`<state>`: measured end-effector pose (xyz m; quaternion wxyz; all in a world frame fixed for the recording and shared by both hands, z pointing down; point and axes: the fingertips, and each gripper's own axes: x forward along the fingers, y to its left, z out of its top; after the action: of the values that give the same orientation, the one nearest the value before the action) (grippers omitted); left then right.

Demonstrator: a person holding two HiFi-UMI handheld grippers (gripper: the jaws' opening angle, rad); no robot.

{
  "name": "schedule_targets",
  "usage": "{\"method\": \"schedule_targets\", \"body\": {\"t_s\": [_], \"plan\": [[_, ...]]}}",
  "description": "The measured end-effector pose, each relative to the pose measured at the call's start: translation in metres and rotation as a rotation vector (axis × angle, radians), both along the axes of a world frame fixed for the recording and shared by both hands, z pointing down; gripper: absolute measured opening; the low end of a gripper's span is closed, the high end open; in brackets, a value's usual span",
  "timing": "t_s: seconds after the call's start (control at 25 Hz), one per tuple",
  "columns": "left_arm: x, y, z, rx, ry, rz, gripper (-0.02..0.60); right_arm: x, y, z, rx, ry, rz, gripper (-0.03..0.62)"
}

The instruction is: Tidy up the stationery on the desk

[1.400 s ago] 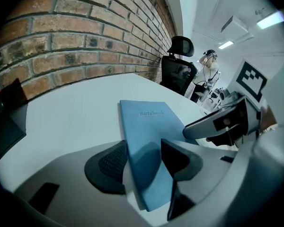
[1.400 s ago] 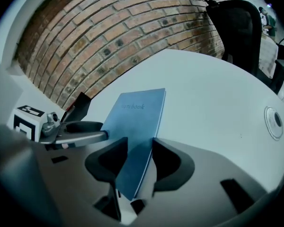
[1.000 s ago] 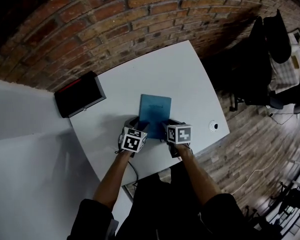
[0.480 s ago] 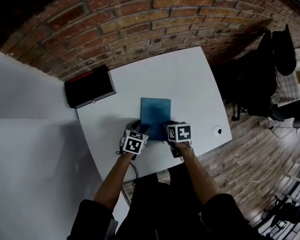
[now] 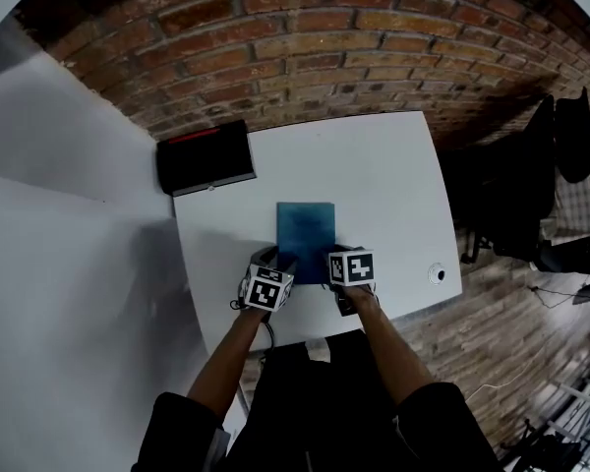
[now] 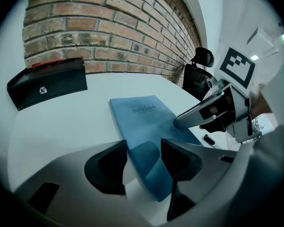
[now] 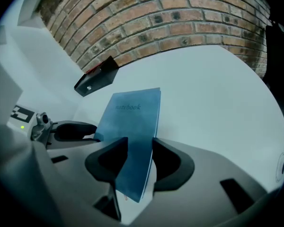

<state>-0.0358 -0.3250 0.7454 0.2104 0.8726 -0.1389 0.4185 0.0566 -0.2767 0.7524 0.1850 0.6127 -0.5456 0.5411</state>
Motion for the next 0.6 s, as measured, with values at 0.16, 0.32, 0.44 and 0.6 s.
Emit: {"method": "schedule_targets", "body": {"t_s": [0.16, 0.32, 0.44, 0.6], "plan": [[-0.015, 0.0, 0.001, 0.0, 0.006, -0.059, 0.235, -0.013, -0.006, -0.001, 0.005, 0.008, -0.049, 0.176], [-0.028, 0.001, 0.003, 0.003, 0.016, -0.107, 0.235, -0.026, -0.006, 0.0, 0.007, 0.002, -0.092, 0.176], [-0.04, 0.005, 0.0, -0.02, -0.004, -0.135, 0.235, -0.034, -0.008, -0.001, 0.013, -0.001, -0.123, 0.176], [-0.049, 0.01, 0.0, -0.023, -0.007, -0.163, 0.236, -0.042, -0.008, -0.001, 0.018, -0.002, -0.157, 0.176]]}}
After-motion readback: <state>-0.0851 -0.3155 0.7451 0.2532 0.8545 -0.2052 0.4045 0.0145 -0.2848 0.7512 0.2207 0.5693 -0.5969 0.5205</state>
